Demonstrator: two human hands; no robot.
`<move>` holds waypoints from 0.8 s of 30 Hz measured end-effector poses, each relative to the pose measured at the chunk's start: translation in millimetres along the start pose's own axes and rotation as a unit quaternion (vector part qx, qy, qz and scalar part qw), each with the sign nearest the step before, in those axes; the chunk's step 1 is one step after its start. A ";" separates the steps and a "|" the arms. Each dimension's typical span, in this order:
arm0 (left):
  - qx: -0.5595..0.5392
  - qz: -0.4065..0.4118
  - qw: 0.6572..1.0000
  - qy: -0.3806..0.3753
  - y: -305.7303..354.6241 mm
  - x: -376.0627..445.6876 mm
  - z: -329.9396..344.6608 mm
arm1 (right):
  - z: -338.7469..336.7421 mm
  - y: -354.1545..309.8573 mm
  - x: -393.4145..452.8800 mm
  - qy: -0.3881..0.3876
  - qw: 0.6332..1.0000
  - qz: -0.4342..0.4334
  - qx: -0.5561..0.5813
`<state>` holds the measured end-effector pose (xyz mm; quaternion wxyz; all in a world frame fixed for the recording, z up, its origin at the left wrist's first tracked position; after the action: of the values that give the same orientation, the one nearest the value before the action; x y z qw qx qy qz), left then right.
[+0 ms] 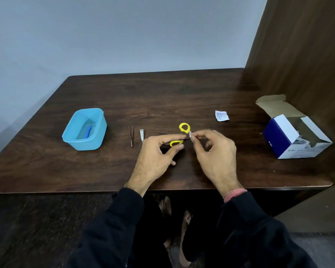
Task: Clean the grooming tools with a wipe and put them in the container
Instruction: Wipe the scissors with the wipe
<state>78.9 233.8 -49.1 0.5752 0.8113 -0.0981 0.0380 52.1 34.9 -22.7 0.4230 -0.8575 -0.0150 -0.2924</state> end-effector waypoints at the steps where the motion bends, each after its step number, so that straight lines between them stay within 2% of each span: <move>1: -0.005 -0.002 1.000 0.010 -0.4 0.2 -2.3 | 3.3 0.0 -0.2 -0.016 1.000 0.003 0.006; 6: -0.051 -0.012 0.998 0.032 -5.3 3.0 -8.8 | 10.4 9.3 1.9 -0.040 0.998 0.041 0.029; 14: -0.085 -0.022 0.996 -0.007 -6.3 2.7 -2.3 | 12.9 11.0 1.4 -0.072 0.984 0.062 0.149; 24: -0.063 -0.003 0.996 -0.061 3.0 -0.1 6.2 | 14.6 9.2 1.7 -0.085 0.988 0.048 0.122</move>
<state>77.9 227.0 -48.4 0.6181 0.7746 -0.1329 -0.0193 63.2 39.3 -35.4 0.5349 -0.8211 -0.0453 -0.1940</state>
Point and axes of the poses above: each hand's wrist, its own x-axis towards the middle knuckle, its own z-axis out of the palm, y = z × x, the point moved 10 cm from there along x, towards the middle knuckle, and after that the axes turned 1 degree about -z, right-handed, at the moved point
